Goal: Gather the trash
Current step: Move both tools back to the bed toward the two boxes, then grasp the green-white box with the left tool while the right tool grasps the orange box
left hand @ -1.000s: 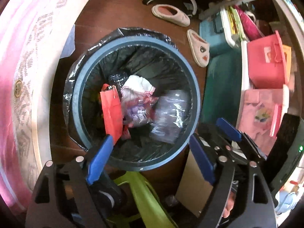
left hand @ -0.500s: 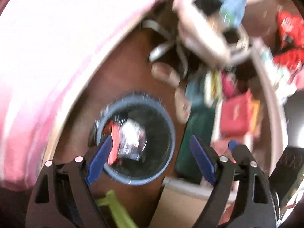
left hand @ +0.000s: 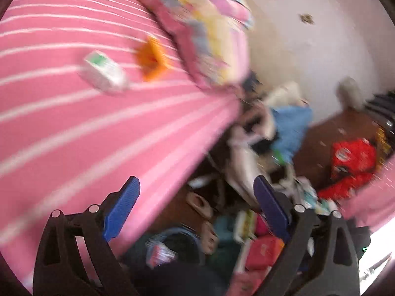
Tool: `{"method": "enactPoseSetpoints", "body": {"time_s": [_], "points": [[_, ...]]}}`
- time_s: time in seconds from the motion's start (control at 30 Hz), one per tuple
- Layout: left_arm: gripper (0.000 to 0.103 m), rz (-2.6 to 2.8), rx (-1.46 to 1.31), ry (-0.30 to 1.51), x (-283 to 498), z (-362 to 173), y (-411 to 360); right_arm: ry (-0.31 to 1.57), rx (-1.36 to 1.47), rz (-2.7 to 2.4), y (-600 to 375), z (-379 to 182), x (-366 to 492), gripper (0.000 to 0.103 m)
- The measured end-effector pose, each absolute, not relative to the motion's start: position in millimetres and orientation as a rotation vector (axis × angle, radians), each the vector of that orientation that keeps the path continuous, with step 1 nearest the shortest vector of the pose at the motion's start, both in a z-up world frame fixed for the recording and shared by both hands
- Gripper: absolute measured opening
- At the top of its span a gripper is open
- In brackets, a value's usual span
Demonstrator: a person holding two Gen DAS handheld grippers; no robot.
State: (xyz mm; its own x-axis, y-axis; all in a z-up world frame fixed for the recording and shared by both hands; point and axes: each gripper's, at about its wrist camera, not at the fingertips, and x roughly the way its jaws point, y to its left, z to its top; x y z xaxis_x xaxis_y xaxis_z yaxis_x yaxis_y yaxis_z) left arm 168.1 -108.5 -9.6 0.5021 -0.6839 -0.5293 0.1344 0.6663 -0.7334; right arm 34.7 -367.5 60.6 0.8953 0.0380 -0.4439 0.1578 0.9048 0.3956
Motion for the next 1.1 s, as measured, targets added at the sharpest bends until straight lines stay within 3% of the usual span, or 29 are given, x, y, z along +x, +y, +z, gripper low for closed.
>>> {"method": "enactPoseSetpoints", "body": {"time_s": [0.47, 1.1], "points": [[0.090, -0.339, -0.354, 0.947, 281.6, -84.4, -62.4, 0.613, 0.278, -0.050, -308.7, -25.7, 200.1, 0.094], [0.090, -0.429, -0.148, 0.935, 389.0, -104.4, -94.8, 0.594, 0.096, 0.073, -306.9, -71.6, 376.2, 0.095]]}}
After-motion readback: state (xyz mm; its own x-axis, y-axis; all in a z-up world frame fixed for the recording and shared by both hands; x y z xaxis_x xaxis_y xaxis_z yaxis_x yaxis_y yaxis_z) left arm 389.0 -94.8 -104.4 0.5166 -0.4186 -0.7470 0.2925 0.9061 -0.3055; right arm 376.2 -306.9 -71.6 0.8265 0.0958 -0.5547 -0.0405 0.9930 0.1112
